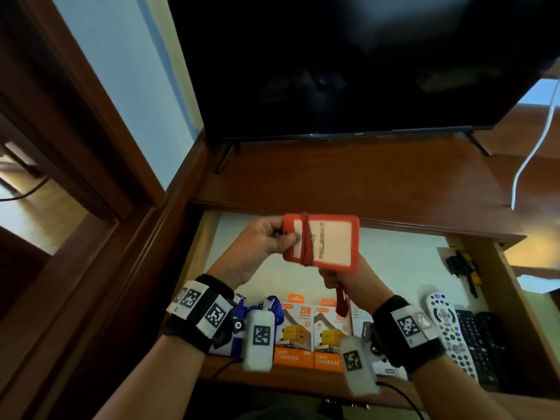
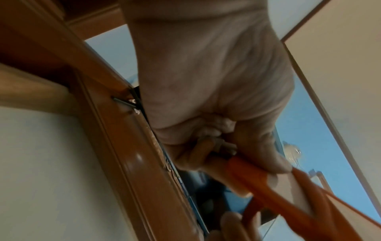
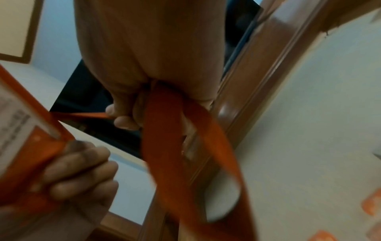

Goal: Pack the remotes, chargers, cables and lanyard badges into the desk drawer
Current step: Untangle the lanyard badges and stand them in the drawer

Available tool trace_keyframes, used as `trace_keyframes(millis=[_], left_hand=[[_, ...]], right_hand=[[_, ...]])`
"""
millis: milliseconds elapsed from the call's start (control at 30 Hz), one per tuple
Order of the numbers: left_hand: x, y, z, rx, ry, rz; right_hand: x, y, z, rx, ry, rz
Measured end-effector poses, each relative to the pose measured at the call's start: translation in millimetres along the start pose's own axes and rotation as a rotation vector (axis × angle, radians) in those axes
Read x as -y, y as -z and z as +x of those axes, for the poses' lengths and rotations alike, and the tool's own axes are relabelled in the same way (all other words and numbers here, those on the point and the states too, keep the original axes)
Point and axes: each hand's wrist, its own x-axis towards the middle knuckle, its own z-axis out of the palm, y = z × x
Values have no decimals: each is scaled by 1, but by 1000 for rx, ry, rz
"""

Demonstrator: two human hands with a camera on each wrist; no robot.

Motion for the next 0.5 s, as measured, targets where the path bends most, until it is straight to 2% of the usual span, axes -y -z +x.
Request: trace_keyframes(millis=[100,200,267,367,500], left_hand=[[2,0,0,-191,-44,33],[2,0,-2,-398,-46,95],[3,1,-5,-480,-28,243],[11,6,-7,-435,37,559],[22,13,-13,-220,119,857]], right_hand=[[-4,-12,2,64,7,-64],[-2,-23,0,129,43,-254],[2,-30,-3,182,74,-378],[8,-35,-4,264,114,-527],[15,-33,-2,310,120,-668]])
